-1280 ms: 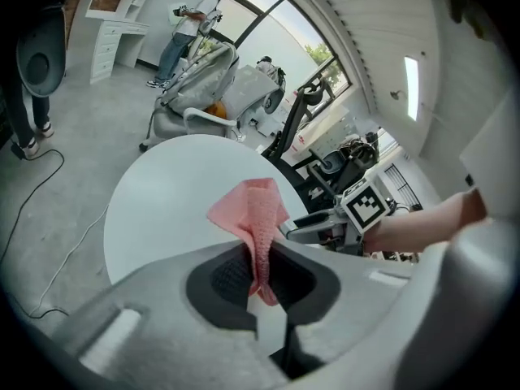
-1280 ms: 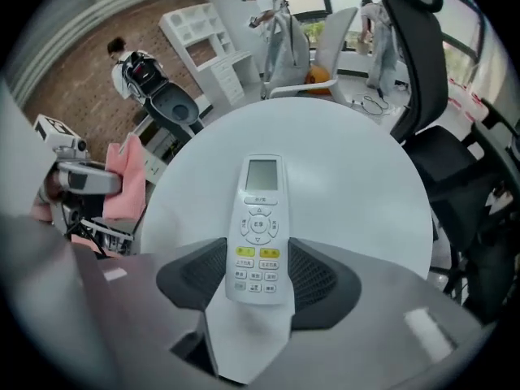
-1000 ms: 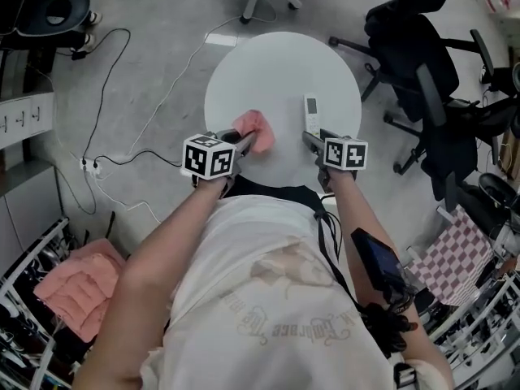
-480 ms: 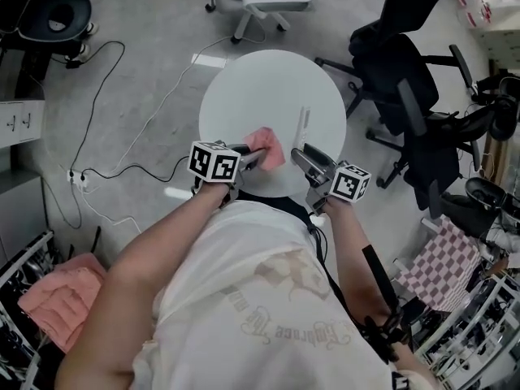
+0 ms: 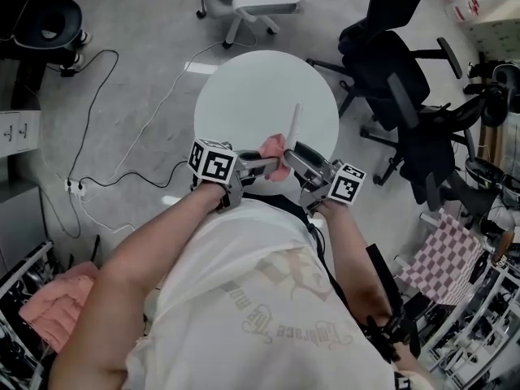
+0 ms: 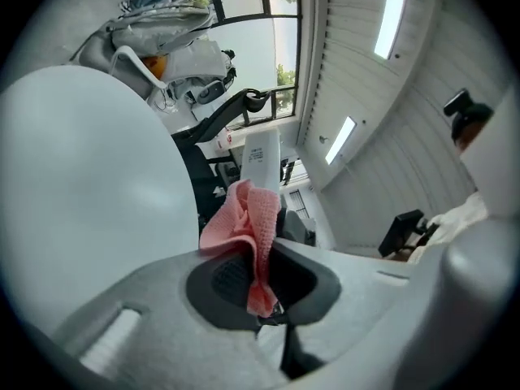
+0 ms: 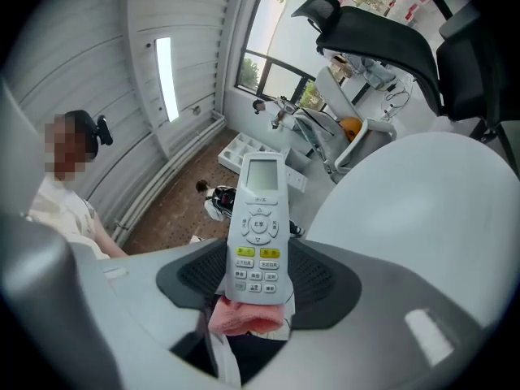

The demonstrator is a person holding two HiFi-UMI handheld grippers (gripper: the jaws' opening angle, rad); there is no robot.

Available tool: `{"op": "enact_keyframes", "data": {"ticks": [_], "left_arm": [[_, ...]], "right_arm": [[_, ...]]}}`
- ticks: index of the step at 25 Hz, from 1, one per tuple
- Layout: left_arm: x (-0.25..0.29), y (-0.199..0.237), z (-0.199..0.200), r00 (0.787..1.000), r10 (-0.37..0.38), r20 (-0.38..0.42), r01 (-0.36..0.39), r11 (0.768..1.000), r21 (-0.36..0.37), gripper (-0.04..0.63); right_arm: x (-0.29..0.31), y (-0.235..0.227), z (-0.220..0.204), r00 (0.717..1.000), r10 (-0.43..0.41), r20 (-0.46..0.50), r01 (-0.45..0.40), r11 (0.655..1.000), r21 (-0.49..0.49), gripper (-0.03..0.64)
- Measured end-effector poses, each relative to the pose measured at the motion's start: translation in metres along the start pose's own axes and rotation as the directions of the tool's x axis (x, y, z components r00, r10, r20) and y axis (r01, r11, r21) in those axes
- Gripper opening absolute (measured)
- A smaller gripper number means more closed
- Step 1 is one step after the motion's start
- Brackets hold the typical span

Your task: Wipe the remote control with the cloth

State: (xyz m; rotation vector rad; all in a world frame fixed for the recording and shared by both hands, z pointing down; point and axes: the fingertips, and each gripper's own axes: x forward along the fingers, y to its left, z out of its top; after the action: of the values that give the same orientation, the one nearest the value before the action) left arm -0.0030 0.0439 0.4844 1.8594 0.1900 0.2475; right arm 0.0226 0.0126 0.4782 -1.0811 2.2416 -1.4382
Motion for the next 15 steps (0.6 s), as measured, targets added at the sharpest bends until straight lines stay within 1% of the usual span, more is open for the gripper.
{"op": "enact_keyframes", "data": {"ticks": [2,4,9,13,15], "left_arm": [[-0.001,-0.007,0.000,0.999,-0.045,0.011,0.045,0.999,-0.017,0.023],[-0.001,-0.012,0.000,0.998,-0.058,0.024,0.058,0.998,-0.024,0.023],[0.000,-0.010,0.003,0.997,-0.030,0.069,0.034,0.998,-0.054,0.023],[-0.003,-0.011,0.011,0.994,-0.023,0.110,0.030,0.998,-0.062,0.023],[-0.005,-0.011,0.017,0.992,-0.025,0.125,0.033,0.998,-0.062,0.023]], "right_arm": [[-0.002,0.008,0.000,0.999,0.037,0.009,-0.037,0.999,-0.003,0.245],[-0.004,0.013,0.000,0.998,0.056,0.005,-0.056,0.998,-0.015,0.245],[-0.006,0.014,0.000,0.999,0.046,-0.014,-0.047,0.998,-0.051,0.245],[-0.007,0.018,-0.013,0.994,0.044,-0.098,-0.055,0.993,-0.107,0.245],[-0.009,0.019,-0.019,0.991,0.039,-0.124,-0.055,0.991,-0.121,0.245]]}}
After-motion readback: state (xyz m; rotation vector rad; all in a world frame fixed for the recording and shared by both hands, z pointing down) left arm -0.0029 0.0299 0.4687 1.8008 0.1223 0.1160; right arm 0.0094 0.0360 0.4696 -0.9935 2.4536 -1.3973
